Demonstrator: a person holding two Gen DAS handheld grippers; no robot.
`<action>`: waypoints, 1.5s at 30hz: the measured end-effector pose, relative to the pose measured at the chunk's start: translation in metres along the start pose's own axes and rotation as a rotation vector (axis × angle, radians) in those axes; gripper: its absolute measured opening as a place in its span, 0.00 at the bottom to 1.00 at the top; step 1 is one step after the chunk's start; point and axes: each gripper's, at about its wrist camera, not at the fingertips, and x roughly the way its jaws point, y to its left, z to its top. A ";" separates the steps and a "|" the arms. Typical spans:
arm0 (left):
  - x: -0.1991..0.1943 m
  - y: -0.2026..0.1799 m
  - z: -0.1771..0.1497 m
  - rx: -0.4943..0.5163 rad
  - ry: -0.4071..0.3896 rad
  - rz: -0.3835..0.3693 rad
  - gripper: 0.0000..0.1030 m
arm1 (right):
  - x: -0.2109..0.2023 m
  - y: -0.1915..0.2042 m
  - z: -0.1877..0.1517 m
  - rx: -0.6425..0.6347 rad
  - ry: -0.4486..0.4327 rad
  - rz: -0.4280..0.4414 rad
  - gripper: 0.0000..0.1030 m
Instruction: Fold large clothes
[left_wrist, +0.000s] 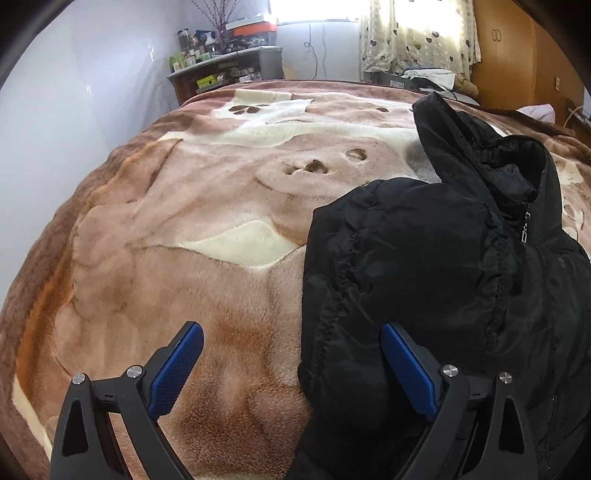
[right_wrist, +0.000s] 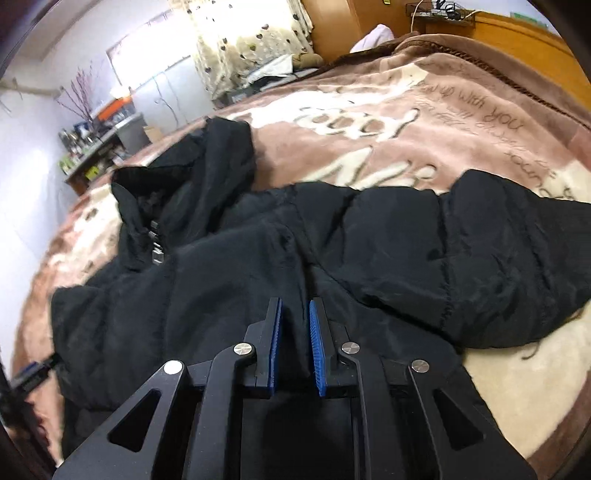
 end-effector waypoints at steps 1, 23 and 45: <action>0.000 0.000 -0.001 -0.002 -0.001 0.007 0.95 | 0.004 -0.001 -0.002 -0.011 0.013 -0.027 0.15; -0.106 -0.086 -0.001 0.128 -0.159 -0.224 0.95 | -0.073 -0.133 -0.003 0.233 -0.072 -0.048 0.56; -0.074 -0.214 -0.031 0.274 -0.074 -0.386 0.95 | -0.085 -0.355 -0.007 0.732 -0.163 -0.259 0.74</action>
